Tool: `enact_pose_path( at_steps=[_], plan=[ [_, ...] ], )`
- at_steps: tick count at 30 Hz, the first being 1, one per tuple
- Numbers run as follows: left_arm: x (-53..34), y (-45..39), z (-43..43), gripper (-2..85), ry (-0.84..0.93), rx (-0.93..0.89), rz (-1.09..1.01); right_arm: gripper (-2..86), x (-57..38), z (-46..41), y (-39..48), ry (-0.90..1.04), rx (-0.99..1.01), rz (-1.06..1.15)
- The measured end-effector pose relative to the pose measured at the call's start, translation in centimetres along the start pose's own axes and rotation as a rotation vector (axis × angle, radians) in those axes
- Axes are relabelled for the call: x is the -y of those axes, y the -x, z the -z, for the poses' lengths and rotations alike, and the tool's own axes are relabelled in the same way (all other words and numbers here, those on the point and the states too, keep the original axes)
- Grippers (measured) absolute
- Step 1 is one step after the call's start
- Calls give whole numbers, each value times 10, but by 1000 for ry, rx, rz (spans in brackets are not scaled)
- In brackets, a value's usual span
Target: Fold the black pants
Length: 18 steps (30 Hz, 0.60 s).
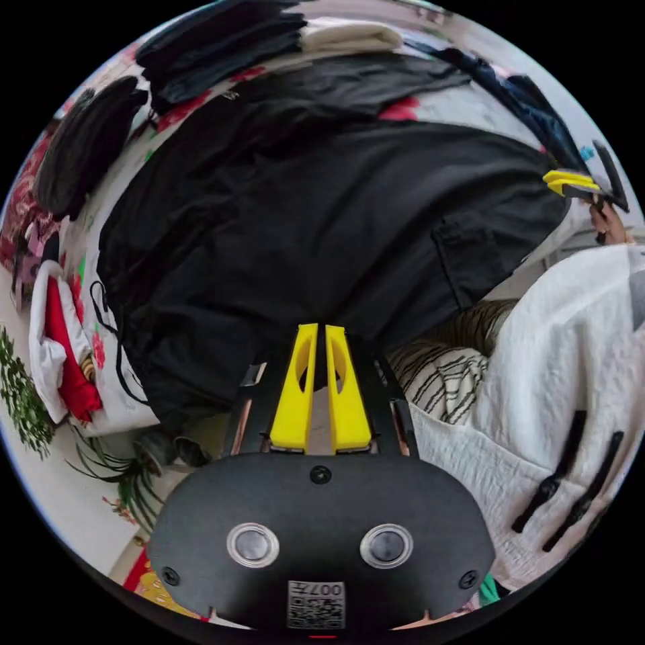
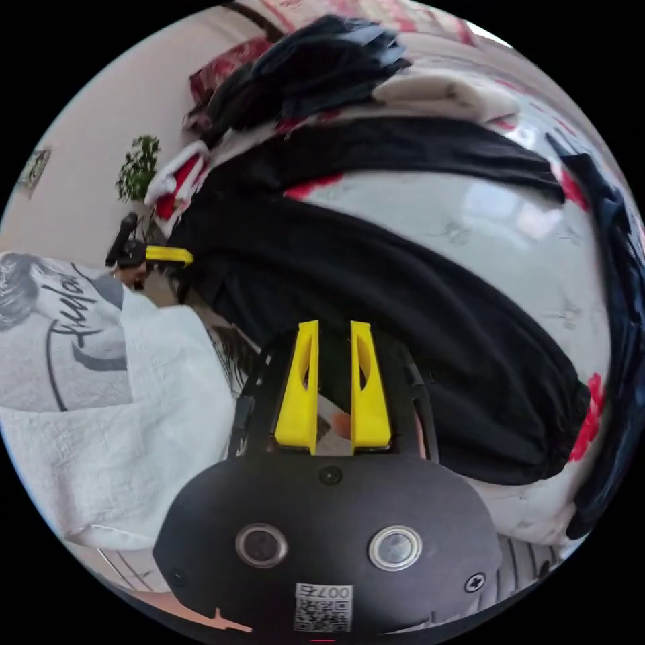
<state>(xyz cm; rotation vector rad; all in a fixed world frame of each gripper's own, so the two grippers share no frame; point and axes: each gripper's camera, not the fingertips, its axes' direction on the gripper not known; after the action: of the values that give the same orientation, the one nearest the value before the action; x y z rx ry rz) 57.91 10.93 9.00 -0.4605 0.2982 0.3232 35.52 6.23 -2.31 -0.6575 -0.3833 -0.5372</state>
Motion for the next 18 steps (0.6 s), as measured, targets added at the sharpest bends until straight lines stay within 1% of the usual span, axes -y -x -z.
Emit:
enact_pose_path(
  at_steps=[1,2,3,5,6,7,8,9,10,12,14,16,18],
  plan=[
    [-1,-1,1,-3,3,9,-12,9,-2,-21,8,79,-89,2],
    [-3,0,0,-5,46,3,-13,7,-7,-16,14,4,-138,8],
    [-7,2,-1,-7,69,-36,-14,5,-15,-18,18,-2,-205,-10],
    [-17,6,4,-9,50,-95,-16,5,-20,-20,15,20,-167,-42],
    [-22,15,9,-9,26,-137,10,7,-18,-22,9,67,-117,-71],
    [-25,21,12,-9,10,-166,27,10,-13,-17,3,69,-75,-86],
    [-30,36,21,-8,-25,-237,65,12,-11,-10,0,36,-74,-99],
    [-34,54,32,-8,-71,-295,96,17,-5,8,-6,-51,-80,-120],
    [-35,64,38,-7,-98,-304,112,23,7,27,-16,-127,-89,-148],
    [-36,112,63,0,-186,-238,200,32,33,53,-36,-215,-106,-191],
    [-29,152,74,13,-217,-150,267,40,67,76,-56,-277,-120,-199],
    [-13,192,79,33,-215,-74,325,51,120,100,-80,-336,-182,-213],
    [17,241,77,56,-197,-14,380,59,162,112,-96,-346,-234,-225]
  ],
)
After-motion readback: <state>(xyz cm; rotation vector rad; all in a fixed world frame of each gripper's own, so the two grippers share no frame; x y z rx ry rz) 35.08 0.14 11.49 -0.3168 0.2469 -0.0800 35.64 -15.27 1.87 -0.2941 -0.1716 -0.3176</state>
